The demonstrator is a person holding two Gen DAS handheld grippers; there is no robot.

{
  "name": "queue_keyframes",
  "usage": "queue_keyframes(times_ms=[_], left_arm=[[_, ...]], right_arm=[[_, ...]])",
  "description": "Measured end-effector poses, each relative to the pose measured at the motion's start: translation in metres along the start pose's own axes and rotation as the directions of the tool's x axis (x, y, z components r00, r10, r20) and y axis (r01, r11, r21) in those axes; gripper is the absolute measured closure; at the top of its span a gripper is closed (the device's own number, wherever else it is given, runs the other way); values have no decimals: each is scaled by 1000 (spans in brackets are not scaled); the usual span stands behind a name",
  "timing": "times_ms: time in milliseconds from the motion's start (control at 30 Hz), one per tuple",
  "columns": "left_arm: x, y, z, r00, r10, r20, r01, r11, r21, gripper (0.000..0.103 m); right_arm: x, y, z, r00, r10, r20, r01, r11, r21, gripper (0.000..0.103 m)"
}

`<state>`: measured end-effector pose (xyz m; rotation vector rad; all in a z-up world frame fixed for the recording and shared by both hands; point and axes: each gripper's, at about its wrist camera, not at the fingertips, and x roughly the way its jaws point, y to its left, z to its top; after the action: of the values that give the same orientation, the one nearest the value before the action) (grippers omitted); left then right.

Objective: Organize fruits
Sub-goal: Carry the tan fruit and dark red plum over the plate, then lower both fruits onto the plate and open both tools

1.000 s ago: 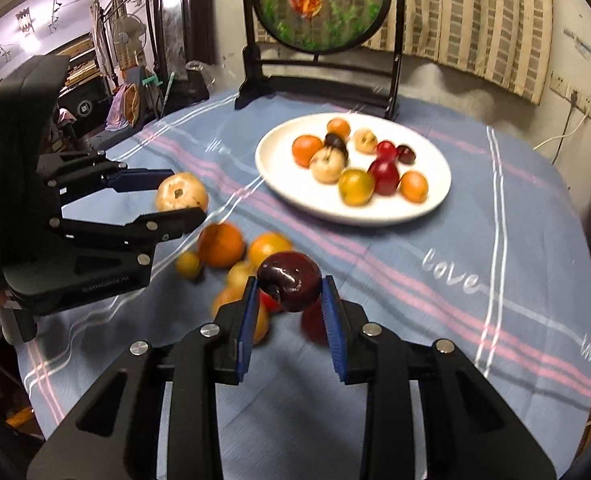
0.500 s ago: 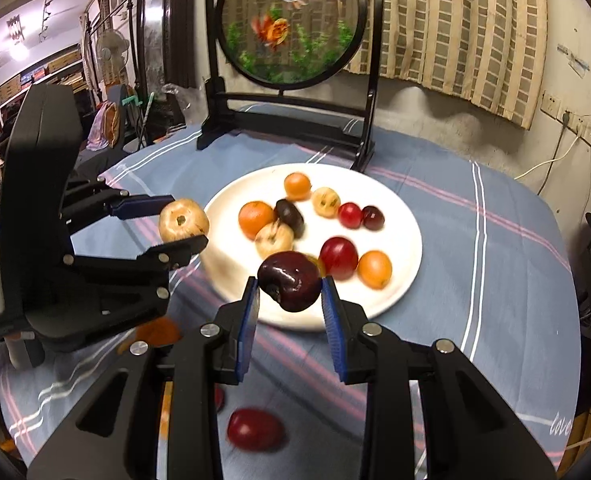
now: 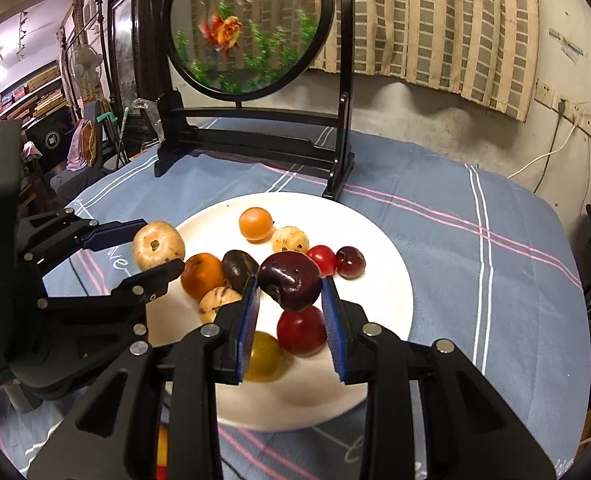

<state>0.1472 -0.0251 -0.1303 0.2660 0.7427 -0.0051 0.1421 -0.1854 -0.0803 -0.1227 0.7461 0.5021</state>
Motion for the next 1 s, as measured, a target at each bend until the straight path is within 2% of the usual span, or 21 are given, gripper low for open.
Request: queue_keyframes(times_ms=[233,333,533,600,633,667,700,767,1000], left_arm=[[14,2,10,998,-56,-27,55,998,-35,56],[17,-2,11,998,-56,-30,55,998,-23,56],[22,-14,13,998,-44,-34,45,999,5,56],[25,-17,14,998,-42,-38,42,999,18,52],[25,-18,14,999,-32,-29,33,999,21,46],[23,-18,15,1000,-24,-14,24,999,22,36],[21,-17,15,1000,-19,-3,19,1000,21,35],[20,-15,16,1000,-18,-1,18,1000,16,34],[18,-16,15,1000,-18,1,18,1000,19,34]], right_arm=[[21,-6,6,999,-11,-33,12,999,31,71],[33,-8,9,998,0,-65,3,999,48,71],[50,-12,8,994,-27,-107,36,996,77,71],[56,-15,7,991,3,-131,10,994,106,70],[57,-16,7,990,8,-139,8,993,116,69],[56,-17,7,991,-5,-135,22,993,120,66],[55,-18,8,991,-4,-131,21,992,127,55],[52,-24,7,993,-13,-118,32,987,159,44],[43,-22,7,995,7,-97,7,990,144,44]])
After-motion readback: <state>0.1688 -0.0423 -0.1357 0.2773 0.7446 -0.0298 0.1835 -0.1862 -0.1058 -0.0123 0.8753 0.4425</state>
